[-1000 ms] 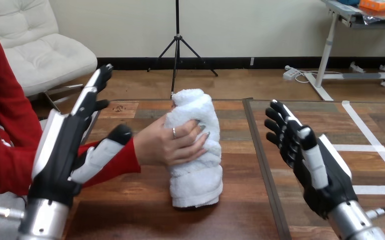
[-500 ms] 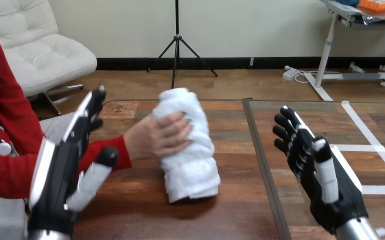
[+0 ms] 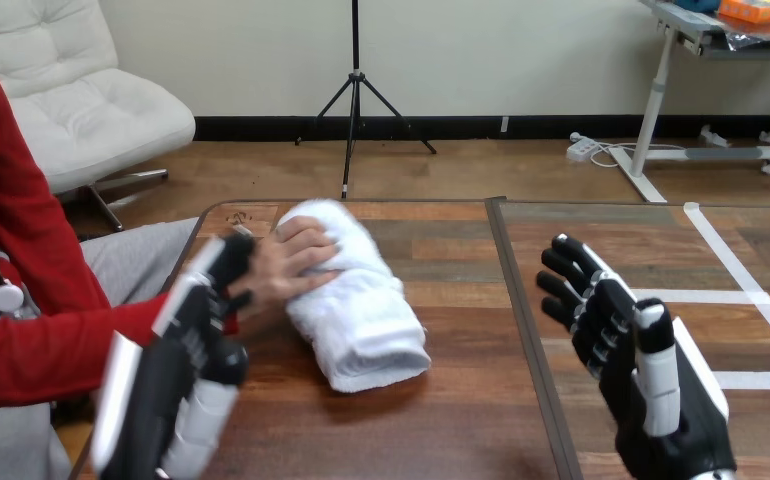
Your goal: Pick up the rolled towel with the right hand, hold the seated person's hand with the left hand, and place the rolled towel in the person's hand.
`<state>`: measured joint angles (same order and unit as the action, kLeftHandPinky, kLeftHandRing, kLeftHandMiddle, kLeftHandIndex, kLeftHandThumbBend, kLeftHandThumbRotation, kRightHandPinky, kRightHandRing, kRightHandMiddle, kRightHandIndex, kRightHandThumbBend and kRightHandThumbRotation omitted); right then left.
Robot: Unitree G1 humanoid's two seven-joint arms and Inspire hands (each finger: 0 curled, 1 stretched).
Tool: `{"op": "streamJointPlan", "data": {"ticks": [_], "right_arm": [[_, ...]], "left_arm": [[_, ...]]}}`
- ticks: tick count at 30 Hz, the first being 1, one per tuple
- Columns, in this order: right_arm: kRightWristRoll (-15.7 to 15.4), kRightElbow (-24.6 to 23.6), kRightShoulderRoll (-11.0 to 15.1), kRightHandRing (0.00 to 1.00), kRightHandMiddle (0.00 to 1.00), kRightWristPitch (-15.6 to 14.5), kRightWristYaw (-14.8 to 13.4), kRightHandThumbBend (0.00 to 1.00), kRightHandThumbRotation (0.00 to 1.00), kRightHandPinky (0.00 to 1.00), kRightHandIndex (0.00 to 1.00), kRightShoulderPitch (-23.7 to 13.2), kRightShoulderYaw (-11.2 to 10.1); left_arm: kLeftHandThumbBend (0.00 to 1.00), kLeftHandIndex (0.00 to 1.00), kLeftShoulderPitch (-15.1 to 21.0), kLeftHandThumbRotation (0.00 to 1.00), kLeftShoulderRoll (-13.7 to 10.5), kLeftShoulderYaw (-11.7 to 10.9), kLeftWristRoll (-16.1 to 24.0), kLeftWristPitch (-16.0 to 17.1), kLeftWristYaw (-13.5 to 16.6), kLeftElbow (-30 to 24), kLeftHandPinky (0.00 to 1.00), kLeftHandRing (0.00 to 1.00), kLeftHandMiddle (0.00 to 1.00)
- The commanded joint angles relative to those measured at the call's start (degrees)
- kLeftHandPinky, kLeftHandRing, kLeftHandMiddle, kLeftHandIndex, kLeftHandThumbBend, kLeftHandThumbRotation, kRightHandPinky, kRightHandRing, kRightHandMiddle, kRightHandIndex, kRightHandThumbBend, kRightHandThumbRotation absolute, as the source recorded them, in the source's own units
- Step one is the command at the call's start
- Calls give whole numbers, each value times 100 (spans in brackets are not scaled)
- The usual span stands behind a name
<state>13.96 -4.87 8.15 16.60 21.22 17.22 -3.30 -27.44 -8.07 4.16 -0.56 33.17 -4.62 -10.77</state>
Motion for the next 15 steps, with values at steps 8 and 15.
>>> {"op": "streamJointPlan", "data": {"ticks": [8,15], "right_arm": [[172,-283,-159,90,91,255,131,100,100,95,90,20,111],[202,-277,-234,89,90,262,139,100,100,92,89,73,134]], "left_arm": [[83,83,-33,100,116,73,-195,158,-88,-181,76,84,84],[82,83,-11,100,88,45,-289,87,-111,-208,75,85,84]]}}
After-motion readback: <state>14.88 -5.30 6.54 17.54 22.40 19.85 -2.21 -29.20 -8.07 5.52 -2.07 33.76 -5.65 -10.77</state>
